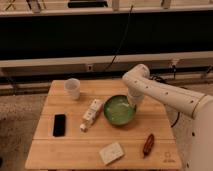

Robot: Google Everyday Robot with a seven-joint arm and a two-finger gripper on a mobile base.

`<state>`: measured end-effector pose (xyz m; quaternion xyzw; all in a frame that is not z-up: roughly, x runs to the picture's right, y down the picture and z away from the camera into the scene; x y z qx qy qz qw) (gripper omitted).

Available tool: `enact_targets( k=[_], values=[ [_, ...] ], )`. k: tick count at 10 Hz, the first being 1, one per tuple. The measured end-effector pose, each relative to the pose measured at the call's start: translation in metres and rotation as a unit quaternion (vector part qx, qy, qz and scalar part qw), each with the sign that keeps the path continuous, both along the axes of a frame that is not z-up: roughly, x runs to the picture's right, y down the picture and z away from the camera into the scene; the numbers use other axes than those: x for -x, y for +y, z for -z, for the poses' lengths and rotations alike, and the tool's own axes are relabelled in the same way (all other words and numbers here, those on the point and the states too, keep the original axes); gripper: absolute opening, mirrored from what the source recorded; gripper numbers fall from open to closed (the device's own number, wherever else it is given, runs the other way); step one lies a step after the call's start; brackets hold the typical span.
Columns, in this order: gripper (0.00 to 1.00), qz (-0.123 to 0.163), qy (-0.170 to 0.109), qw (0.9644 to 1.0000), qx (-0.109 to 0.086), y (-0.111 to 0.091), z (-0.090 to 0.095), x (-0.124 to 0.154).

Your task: Drag the ceramic bowl in a circle

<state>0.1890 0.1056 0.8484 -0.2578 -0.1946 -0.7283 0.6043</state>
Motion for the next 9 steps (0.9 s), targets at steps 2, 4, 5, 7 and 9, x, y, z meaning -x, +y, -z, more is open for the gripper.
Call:
enact_targets(
  k=[2,4,5,7,9],
  values=[
    [0.0,0.006,-0.005,1.0,0.002,-0.0005,0.0003,-0.0014],
    [0.0,0.013,-0.008,0.9999,0.003,-0.0003,0.0003,-0.0027],
    [0.0,0.015,-0.01,0.9998,0.003,-0.0004,0.0002,-0.0023],
    [0.0,0.022,-0.014,0.9997,0.004,-0.0008,0.0006,-0.0017],
    [0.0,0.028,-0.017,0.9994,0.005,-0.0009,0.0008,-0.0015]
  ],
)
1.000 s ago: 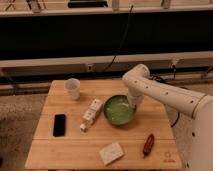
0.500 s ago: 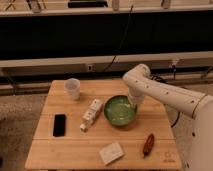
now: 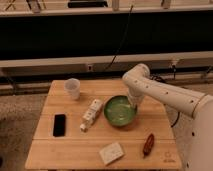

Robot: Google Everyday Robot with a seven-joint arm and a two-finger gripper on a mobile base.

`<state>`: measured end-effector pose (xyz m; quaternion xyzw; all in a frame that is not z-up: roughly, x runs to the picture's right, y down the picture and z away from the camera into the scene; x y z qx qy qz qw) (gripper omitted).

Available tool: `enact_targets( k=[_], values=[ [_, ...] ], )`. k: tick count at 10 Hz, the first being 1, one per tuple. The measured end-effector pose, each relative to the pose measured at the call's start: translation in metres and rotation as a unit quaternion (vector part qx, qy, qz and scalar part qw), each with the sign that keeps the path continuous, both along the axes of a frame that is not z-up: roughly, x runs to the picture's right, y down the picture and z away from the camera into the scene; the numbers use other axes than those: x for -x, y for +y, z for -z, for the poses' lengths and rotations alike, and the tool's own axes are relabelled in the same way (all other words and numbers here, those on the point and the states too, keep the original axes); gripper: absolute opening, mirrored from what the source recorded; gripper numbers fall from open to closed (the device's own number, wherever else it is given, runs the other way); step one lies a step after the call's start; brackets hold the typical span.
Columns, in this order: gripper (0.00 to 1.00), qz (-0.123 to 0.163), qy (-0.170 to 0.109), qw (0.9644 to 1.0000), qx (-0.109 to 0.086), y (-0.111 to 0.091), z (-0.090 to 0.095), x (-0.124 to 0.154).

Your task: Drag the ceramic bowl in a circle

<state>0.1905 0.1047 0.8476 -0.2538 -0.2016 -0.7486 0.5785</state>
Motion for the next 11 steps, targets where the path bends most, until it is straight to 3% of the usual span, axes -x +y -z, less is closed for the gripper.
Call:
enact_targets(
  k=[11],
  values=[
    [0.0,0.029,-0.017,0.9994,0.004,-0.0012,0.0029,-0.0045]
  ],
)
